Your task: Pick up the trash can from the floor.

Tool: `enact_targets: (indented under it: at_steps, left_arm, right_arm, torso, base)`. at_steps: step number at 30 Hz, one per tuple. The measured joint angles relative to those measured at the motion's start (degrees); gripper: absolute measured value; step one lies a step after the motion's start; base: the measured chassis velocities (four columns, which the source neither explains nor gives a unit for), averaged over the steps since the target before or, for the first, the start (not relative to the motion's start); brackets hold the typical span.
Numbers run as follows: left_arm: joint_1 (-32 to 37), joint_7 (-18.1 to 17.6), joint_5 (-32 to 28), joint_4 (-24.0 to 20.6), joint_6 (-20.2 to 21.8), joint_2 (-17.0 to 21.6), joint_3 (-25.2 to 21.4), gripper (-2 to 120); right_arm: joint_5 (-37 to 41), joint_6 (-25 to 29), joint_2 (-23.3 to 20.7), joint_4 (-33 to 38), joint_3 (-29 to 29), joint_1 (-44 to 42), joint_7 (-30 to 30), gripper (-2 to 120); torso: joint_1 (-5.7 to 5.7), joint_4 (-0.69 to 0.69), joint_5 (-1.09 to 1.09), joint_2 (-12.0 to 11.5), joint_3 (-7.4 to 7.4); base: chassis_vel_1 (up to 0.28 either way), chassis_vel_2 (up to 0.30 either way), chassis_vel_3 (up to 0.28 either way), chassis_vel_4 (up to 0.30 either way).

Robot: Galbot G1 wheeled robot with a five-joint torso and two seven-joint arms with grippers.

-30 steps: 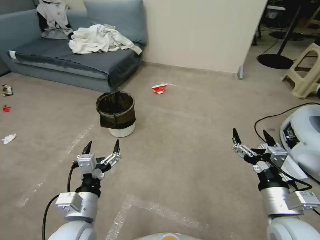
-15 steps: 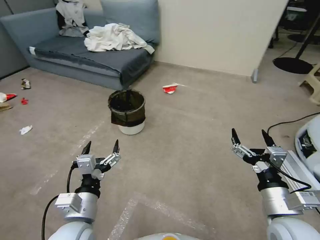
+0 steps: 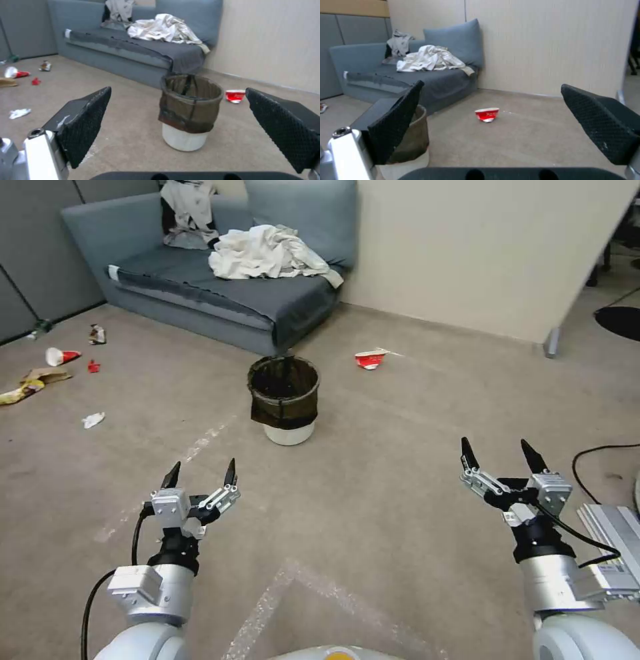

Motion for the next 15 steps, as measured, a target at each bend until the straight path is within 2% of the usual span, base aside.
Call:
enact_targets:
  at_steps: [6,15]
  left_arm:
    - [-0.3,-1.0,0.6,0.8,-1.7,0.2,-0.2,100]
    - [-0.1,-1.1,1.1,0.9,-2.0,0.2,-0.4,100]
  right_arm:
    - [0.0,2.0,-0.2,-0.9,0.1,0.1,-0.7,100]
    - [0.7,3.1,-0.2,-1.5,0.1,0.1,-2.9,100]
  torso:
    - [0.0,0.0,0.0,0.0,0.0]
    - [0.0,-0.01,0.0,0.0,0.0]
  base:
    - [0.031,0.034,0.024,0.029]
    - [0.0,0.0,0.0,0.0]
